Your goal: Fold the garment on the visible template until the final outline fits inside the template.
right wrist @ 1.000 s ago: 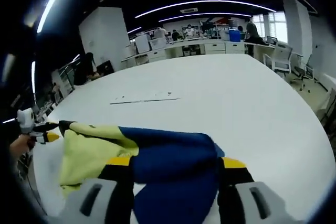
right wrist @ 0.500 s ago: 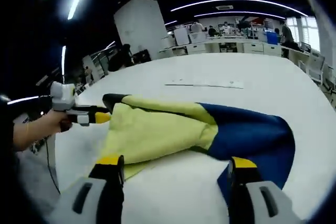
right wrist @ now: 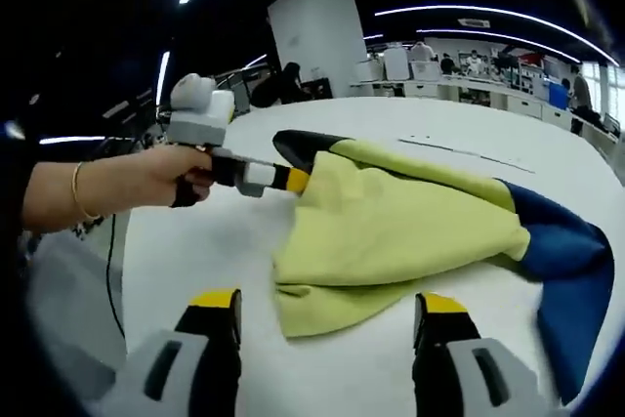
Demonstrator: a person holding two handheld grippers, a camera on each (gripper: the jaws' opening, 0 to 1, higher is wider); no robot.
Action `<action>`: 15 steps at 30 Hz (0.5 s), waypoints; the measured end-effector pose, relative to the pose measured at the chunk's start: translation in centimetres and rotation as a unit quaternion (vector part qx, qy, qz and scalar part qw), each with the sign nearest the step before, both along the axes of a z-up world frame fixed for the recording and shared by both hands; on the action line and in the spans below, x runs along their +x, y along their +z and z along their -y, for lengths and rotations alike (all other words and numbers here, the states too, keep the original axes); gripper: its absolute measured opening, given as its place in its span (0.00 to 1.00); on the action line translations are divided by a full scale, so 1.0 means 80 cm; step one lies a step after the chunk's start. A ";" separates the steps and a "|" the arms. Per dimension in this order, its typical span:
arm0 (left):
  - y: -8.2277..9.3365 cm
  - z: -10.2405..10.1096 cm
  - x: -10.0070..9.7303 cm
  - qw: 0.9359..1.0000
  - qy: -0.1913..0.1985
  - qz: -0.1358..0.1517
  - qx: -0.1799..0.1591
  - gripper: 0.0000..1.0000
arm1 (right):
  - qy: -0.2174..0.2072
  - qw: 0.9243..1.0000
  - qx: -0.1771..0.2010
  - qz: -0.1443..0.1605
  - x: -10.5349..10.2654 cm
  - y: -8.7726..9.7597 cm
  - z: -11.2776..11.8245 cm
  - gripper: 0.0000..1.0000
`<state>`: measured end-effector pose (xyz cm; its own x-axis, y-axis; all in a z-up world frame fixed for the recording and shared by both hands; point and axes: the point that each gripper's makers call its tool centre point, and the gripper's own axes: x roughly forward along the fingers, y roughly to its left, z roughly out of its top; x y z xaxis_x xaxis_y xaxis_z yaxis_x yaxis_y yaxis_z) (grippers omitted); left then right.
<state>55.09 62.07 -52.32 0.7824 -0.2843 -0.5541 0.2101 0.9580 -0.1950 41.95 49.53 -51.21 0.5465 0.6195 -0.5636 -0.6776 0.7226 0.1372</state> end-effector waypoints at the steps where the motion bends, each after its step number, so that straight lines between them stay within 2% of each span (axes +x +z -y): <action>1: -0.002 0.000 0.002 1.000 0.004 -0.002 -0.005 0.08 | 0.008 1.000 -0.008 0.009 0.000 -0.003 -0.004 0.61; 4: -0.003 0.001 0.003 1.000 0.008 -0.004 -0.012 0.02 | 0.022 0.999 -0.032 0.015 -0.001 -0.020 -0.015 0.49; 7: -0.002 0.002 0.000 1.000 -0.011 -0.002 0.007 0.00 | 0.012 0.999 -0.040 0.012 0.003 -0.029 -0.014 0.34; 9: 0.001 0.001 -0.004 1.000 -0.022 0.000 0.015 0.00 | 0.003 0.998 -0.052 0.031 0.010 -0.028 -0.008 0.27; 11: 0.005 0.000 -0.006 1.000 -0.025 0.003 0.016 0.00 | -0.004 0.998 -0.055 0.037 0.014 -0.029 -0.006 0.22; 14: 0.012 -0.004 -0.010 0.999 -0.031 0.006 0.016 0.00 | -0.011 0.997 -0.065 0.041 0.016 -0.028 0.000 0.03; 15: 0.015 -0.006 -0.011 0.999 -0.033 0.009 0.020 0.00 | -0.013 0.997 -0.066 0.045 0.017 -0.024 0.002 0.02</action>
<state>54.20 62.58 -51.10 0.7724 -0.3135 -0.5524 0.2759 0.9490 -0.1527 43.33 49.34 -53.15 0.6136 0.5286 -0.5867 -0.6635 0.7479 -0.0200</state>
